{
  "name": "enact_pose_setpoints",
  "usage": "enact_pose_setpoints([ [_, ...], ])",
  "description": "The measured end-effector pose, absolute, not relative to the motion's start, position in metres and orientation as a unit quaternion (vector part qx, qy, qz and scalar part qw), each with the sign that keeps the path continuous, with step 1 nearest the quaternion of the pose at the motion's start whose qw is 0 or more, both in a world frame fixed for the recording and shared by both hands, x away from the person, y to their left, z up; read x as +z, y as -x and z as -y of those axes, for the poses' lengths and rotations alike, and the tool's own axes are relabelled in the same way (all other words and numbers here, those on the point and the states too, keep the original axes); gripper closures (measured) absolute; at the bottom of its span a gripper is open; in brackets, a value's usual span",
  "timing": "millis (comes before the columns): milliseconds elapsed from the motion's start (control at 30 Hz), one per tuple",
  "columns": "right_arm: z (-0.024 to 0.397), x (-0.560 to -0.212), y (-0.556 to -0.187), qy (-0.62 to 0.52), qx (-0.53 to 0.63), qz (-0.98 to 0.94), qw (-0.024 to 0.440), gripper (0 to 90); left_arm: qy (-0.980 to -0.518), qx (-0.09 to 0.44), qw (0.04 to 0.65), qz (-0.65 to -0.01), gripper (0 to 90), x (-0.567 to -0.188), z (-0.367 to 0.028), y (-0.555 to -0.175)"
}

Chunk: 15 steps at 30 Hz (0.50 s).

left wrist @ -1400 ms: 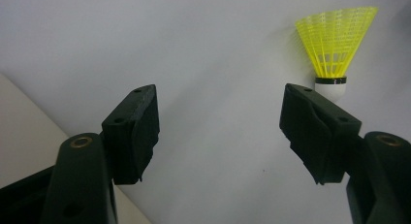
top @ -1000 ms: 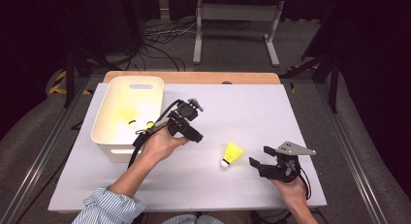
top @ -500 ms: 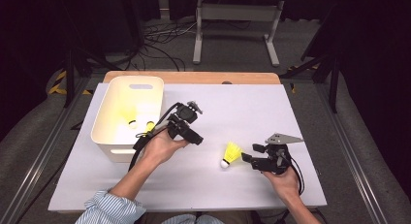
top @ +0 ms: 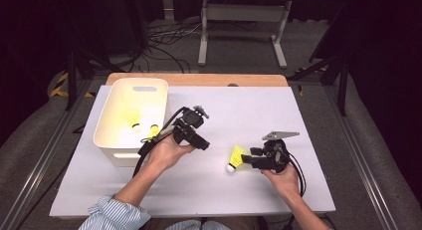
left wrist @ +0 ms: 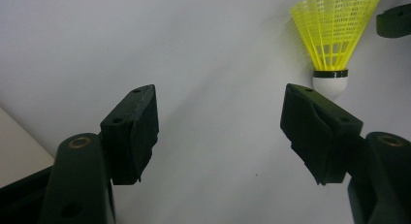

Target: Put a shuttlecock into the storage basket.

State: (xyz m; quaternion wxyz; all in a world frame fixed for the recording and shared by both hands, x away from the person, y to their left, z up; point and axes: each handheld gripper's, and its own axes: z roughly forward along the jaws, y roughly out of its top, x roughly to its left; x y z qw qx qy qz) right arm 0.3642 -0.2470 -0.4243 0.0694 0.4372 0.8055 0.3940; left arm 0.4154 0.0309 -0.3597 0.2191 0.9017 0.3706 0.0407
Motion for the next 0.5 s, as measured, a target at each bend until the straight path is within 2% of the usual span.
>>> enact_pose_setpoints([
  [367,0.2399,-0.4291,-0.3726,-0.433,0.38,-0.816,0.042,57.3,-0.903,0.034,0.216,-0.371,30.5,-0.3613,-0.0295,-0.416],
  [500,0.2409,-0.4295,-0.3749,-0.437,0.381,-0.814,0.038,65.5,-0.903,0.034,0.214,-0.37,30.5,-0.3617,-0.0293,-0.4158],
])
